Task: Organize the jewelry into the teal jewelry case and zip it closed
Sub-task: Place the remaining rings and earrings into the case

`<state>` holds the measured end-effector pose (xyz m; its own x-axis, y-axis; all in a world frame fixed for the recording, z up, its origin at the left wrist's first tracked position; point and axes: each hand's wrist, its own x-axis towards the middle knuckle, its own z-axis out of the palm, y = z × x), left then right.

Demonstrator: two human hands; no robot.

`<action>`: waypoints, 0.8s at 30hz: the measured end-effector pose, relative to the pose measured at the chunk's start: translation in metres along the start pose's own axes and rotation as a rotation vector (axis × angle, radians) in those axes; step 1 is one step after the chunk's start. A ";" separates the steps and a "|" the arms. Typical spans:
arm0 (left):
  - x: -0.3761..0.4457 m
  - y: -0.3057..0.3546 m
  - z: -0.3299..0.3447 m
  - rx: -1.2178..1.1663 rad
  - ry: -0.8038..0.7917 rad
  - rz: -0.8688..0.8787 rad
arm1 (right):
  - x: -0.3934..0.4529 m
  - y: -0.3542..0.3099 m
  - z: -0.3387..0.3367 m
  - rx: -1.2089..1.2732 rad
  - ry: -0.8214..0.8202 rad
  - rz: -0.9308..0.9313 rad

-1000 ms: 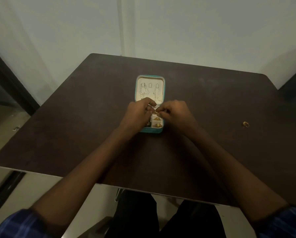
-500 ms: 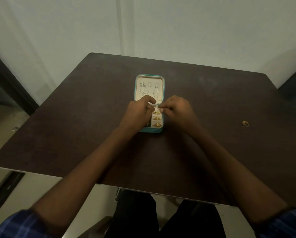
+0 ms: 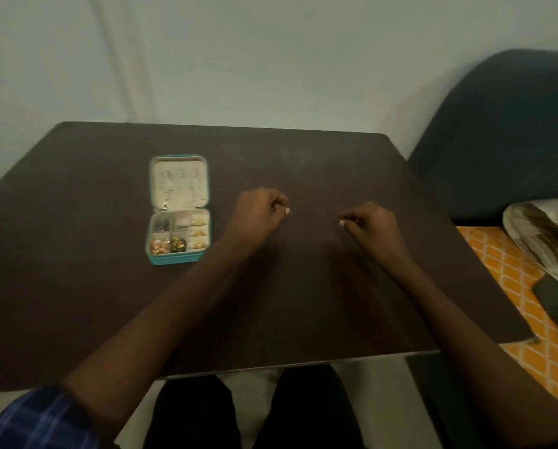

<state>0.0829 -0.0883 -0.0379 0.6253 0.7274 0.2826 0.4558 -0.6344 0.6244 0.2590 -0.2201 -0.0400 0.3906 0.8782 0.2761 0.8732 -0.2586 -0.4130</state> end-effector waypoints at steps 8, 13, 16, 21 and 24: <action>0.043 0.058 0.093 0.014 -0.171 -0.016 | -0.002 0.061 -0.031 0.027 0.006 0.135; 0.059 0.067 0.122 0.057 -0.212 -0.054 | 0.012 0.072 -0.019 0.067 -0.028 0.148; 0.062 0.066 0.130 0.077 -0.217 -0.054 | 0.020 0.073 -0.008 0.065 -0.065 0.130; 0.063 0.064 0.135 0.081 -0.220 -0.046 | 0.023 0.074 0.003 0.058 -0.056 0.100; 0.061 0.066 0.133 0.030 -0.211 -0.028 | 0.023 0.078 0.005 0.122 -0.022 0.157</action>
<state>0.2354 -0.1211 -0.0765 0.7294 0.6759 0.1054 0.4913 -0.6248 0.6068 0.3346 -0.2175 -0.0703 0.5113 0.8400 0.1817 0.7601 -0.3434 -0.5517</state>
